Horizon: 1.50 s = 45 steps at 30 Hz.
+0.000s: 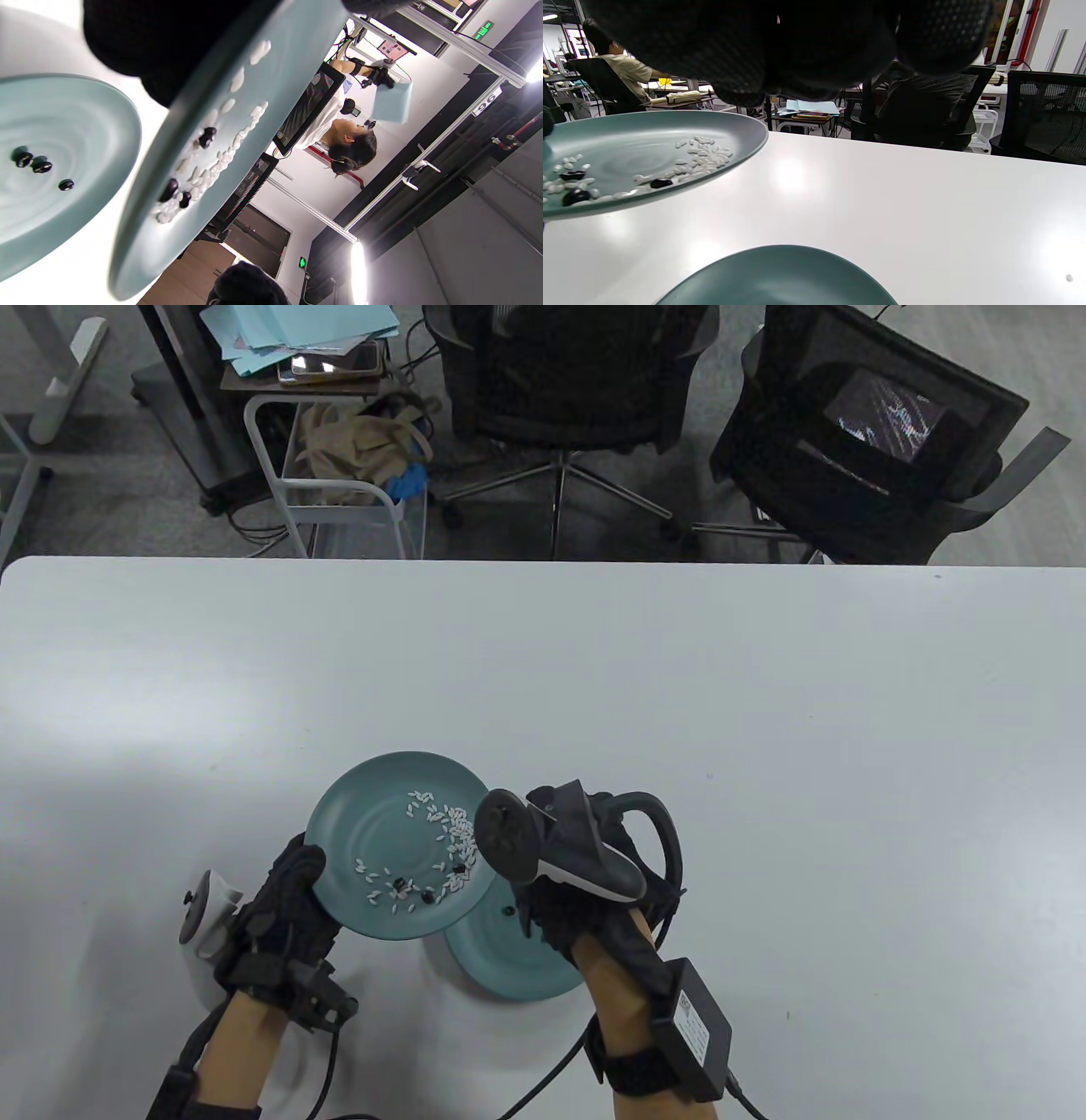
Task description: Pick coffee beans with hand pinch into plate
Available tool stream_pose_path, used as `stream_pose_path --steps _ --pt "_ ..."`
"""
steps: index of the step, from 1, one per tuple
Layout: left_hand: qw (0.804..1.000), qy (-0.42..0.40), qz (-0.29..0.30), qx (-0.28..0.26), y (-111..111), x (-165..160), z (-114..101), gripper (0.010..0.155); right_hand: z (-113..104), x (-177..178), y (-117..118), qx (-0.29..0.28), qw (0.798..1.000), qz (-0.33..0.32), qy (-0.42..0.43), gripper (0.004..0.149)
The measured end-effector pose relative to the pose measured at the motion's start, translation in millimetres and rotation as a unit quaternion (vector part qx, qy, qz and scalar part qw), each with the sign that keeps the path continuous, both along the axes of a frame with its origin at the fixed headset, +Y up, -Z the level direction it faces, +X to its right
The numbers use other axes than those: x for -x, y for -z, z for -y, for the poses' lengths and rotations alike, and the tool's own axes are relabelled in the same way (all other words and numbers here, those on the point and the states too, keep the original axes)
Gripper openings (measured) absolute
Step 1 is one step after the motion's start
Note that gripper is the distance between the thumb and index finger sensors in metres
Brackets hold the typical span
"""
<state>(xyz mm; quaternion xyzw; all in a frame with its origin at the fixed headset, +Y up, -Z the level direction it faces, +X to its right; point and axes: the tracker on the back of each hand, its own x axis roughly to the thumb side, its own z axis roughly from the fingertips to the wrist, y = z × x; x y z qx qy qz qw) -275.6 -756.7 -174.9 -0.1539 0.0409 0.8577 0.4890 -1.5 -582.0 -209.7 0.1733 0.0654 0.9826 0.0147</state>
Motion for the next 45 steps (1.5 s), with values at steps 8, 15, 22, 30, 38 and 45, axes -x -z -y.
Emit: stream_pose_path --steps 8,15,22,30,38,45 --pt "1.000 0.001 0.001 0.000 0 0 1 0.061 3 -4 2 0.007 1.000 0.015 -0.008 0.036" --pt "1.000 0.000 0.001 0.000 0 0 1 0.061 6 -5 4 0.016 0.999 0.025 -0.018 0.036" --pt "1.000 0.000 0.001 -0.001 0 0 1 0.061 6 -6 5 0.021 0.999 0.032 -0.026 0.036" --pt "1.000 0.000 0.002 -0.001 1 1 2 0.061 7 -5 5 0.025 0.999 0.033 -0.034 0.036" --pt "1.000 0.001 0.003 -0.001 1 0 3 0.061 6 -4 4 0.017 0.999 0.022 -0.022 0.036" --pt "1.000 0.003 0.011 -0.008 1 -3 2 0.061 -4 5 -2 -0.061 0.998 -0.013 0.026 0.036"
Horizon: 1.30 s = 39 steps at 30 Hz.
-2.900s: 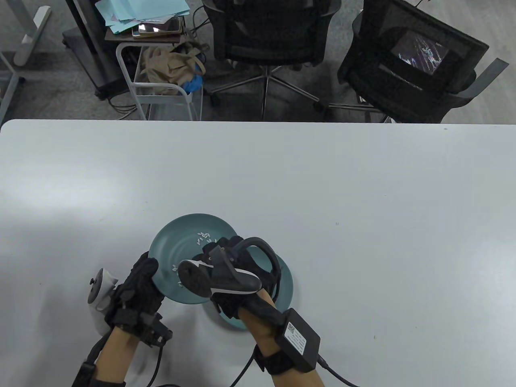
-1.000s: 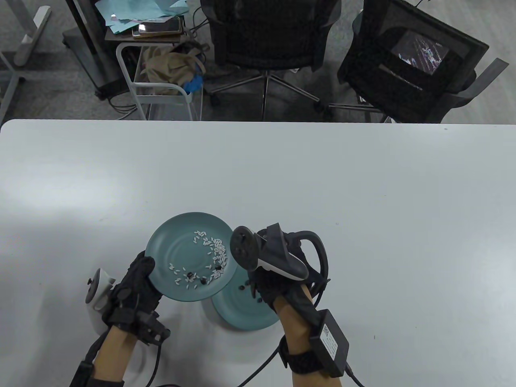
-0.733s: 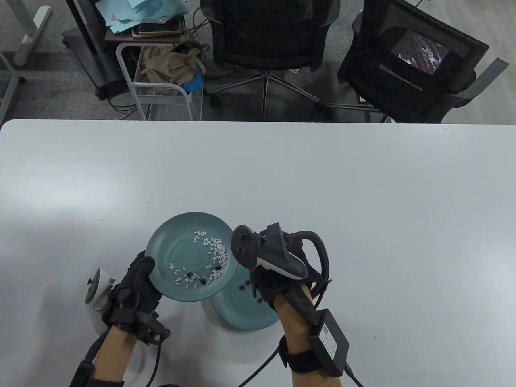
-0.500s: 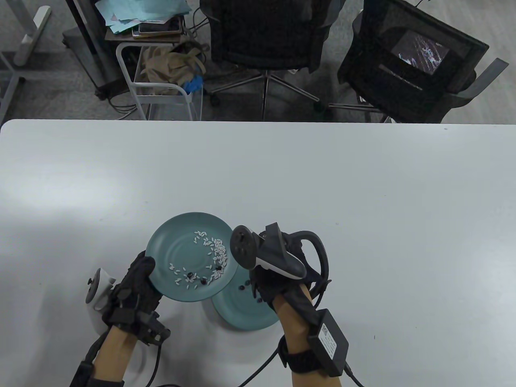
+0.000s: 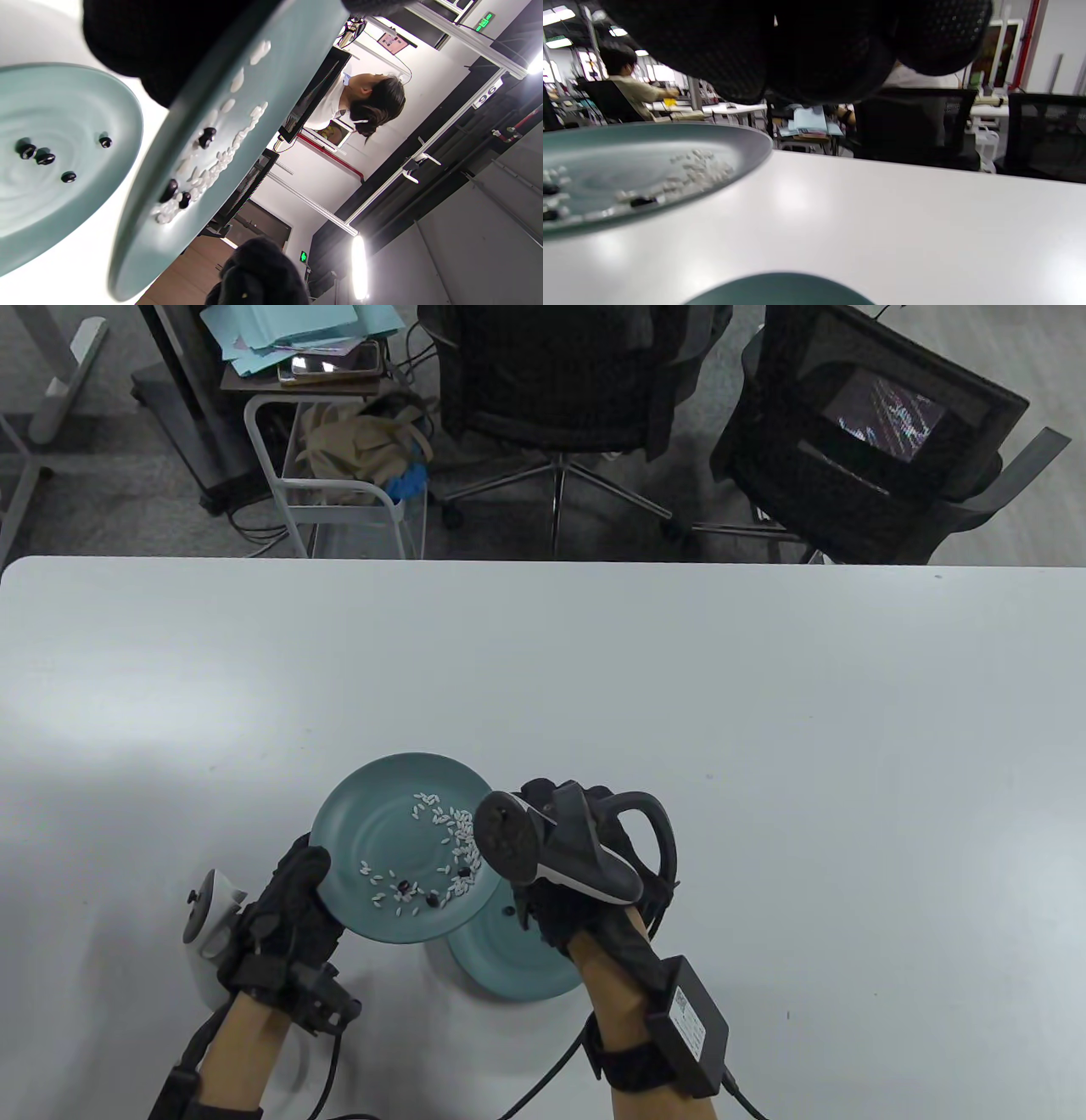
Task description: Pick coffee beans with hand pinch into plate
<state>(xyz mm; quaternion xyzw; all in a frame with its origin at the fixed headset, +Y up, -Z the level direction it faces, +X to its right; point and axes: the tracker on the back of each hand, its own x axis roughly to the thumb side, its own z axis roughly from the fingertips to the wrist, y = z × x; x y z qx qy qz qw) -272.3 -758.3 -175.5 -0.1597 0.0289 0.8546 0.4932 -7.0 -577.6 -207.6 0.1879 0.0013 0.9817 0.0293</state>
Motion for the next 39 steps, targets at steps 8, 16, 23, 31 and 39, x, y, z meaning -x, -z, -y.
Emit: stream_pose_path --steps 8,16,23,31,39 --pt "1.000 0.002 0.007 -0.005 0 -3 0 0.061 -4 22 -12 -0.057 0.993 -0.072 0.073 0.041" --pt "1.000 -0.001 0.004 -0.005 0 -2 -1 0.061 8 50 -21 -0.010 0.994 -0.111 -0.017 0.041" --pt "1.000 0.001 -0.002 -0.001 -1 -2 -1 0.061 25 75 -29 0.018 0.986 -0.158 -0.052 0.040" --pt "1.000 -0.008 -0.002 0.008 -1 -2 2 0.061 37 83 -29 0.002 0.984 -0.144 -0.103 0.038" --pt "1.000 -0.016 -0.009 0.014 -2 -2 4 0.062 38 83 -29 -0.001 0.985 -0.130 -0.115 0.038"
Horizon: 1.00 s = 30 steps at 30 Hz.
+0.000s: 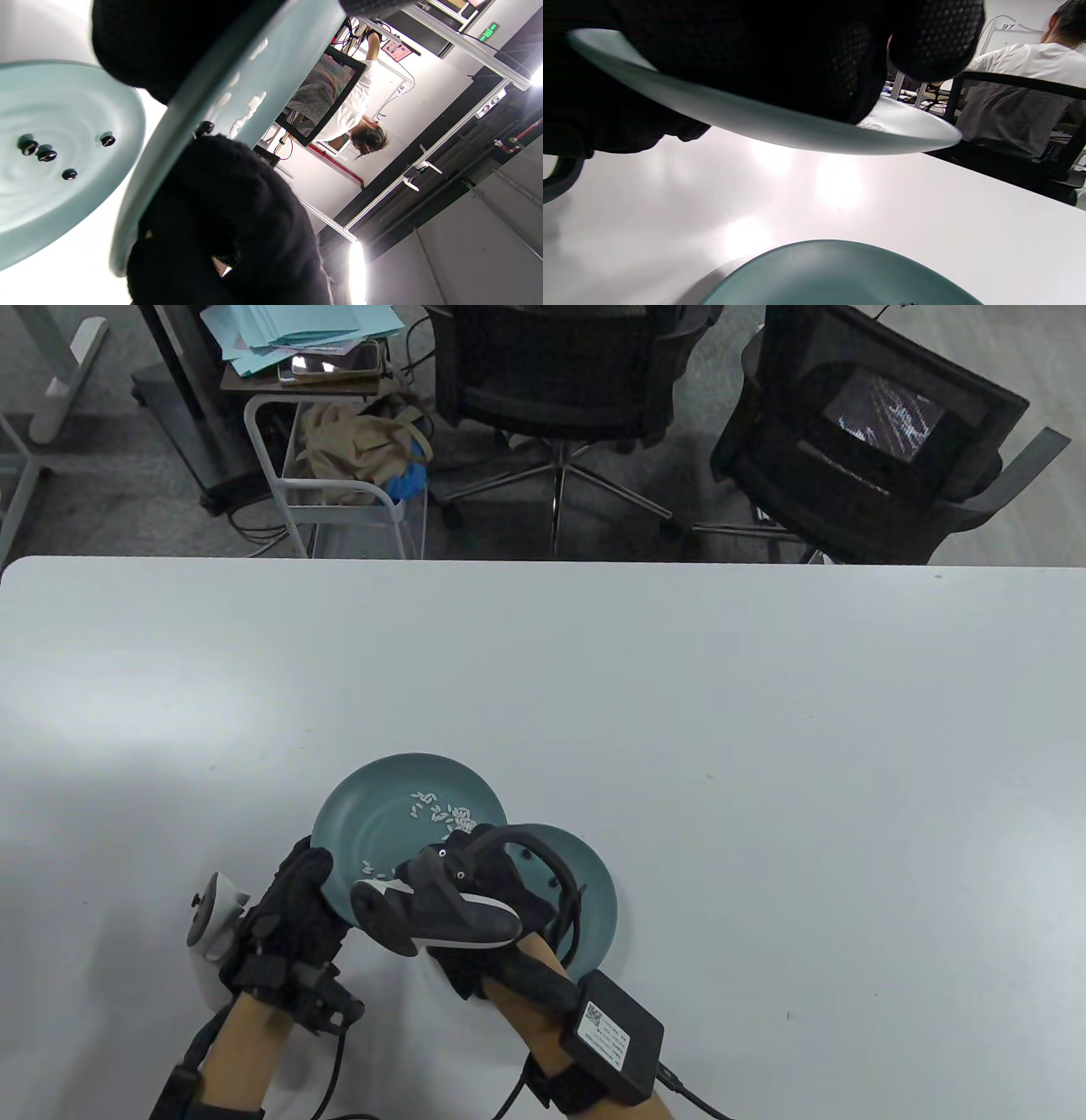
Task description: Pick coffee beans with hand pinch into plate
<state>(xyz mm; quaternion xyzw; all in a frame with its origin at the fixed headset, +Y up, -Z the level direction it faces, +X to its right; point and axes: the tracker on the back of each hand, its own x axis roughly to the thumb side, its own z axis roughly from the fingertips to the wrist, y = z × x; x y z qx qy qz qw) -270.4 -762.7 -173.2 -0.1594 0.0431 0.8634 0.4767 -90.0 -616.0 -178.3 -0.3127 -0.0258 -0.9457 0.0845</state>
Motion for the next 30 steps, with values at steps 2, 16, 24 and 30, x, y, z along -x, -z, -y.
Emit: stream_pose_path --steps 2,16,24,30 --pt "1.000 -0.006 -0.008 0.003 -1 -1 -1 0.062 0 1 -1 -0.007 1.000 0.003 -0.001 0.036" --pt "1.000 0.013 -0.019 0.001 -2 1 -2 0.061 5 3 3 -0.001 1.000 0.003 0.013 0.036" --pt "1.000 0.012 -0.018 -0.002 -2 1 -2 0.061 6 2 4 0.005 1.000 -0.011 0.027 0.037" --pt "0.999 0.035 -0.016 -0.004 -2 1 -3 0.060 12 3 6 0.015 1.000 -0.011 0.014 0.038"
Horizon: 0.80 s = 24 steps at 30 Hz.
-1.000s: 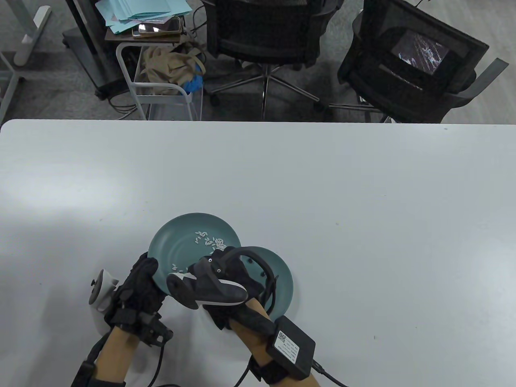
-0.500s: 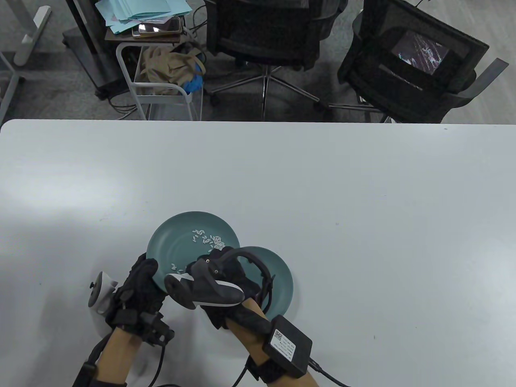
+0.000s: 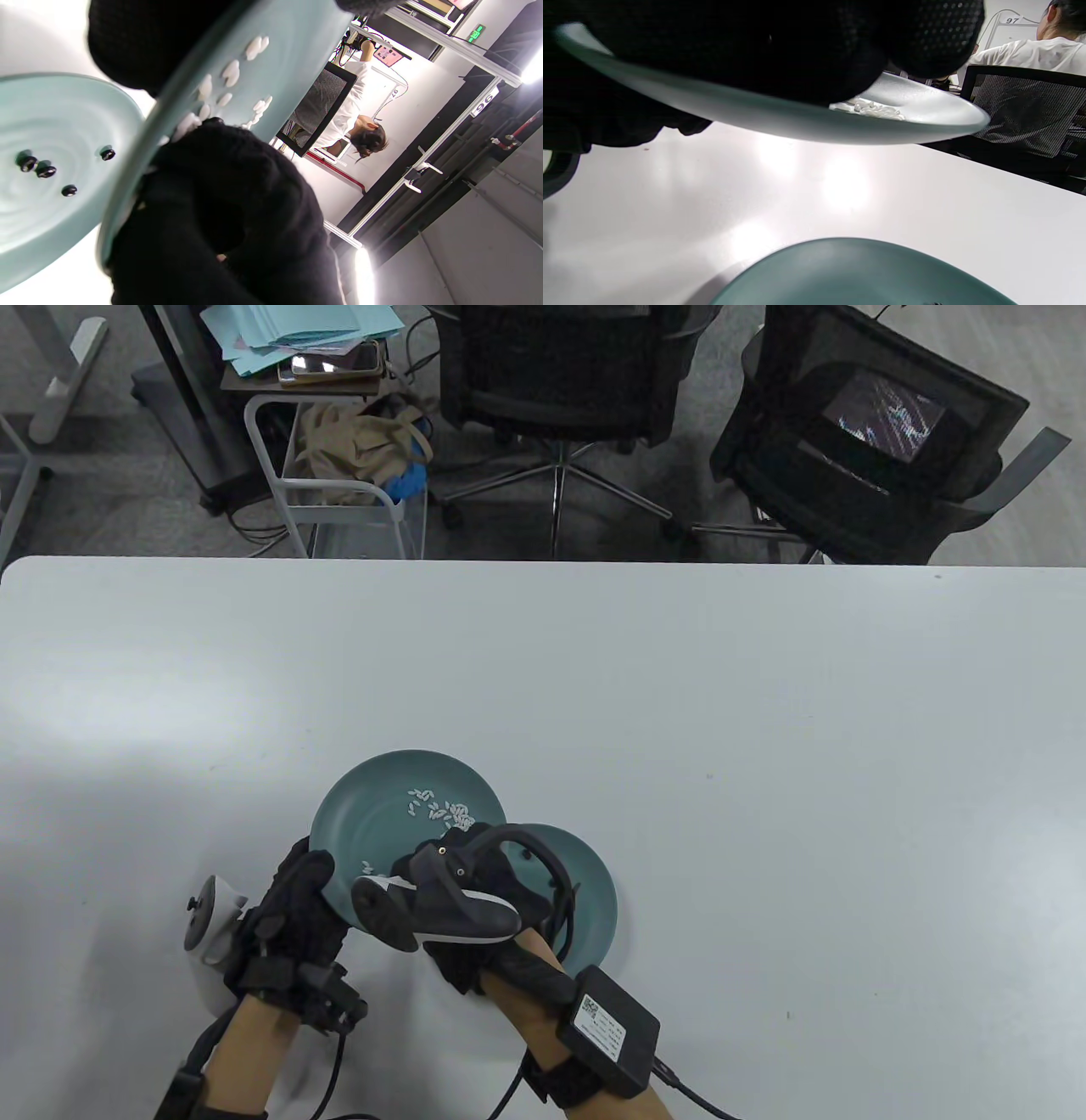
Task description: Pick coffee beans with hand pinch into plate
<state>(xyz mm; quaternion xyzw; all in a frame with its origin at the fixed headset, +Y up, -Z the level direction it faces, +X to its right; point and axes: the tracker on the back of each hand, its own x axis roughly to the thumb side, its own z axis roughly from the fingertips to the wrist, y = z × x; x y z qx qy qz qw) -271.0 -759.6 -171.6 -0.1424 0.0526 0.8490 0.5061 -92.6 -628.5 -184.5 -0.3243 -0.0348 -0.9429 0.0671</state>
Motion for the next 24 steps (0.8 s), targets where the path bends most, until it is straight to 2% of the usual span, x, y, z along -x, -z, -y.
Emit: stream_pose_path --steps 6,11,24 --pt "1.000 -0.006 0.002 0.007 0 -1 1 0.060 -1 -3 2 0.004 1.000 -0.003 0.023 0.037" --pt "1.000 -0.009 -0.006 0.015 0 3 2 0.060 -12 -10 0 -0.030 0.997 -0.005 0.071 0.038" --pt "1.000 -0.017 0.004 0.008 1 2 2 0.060 -43 -31 -3 -0.047 0.991 0.009 0.128 0.037"
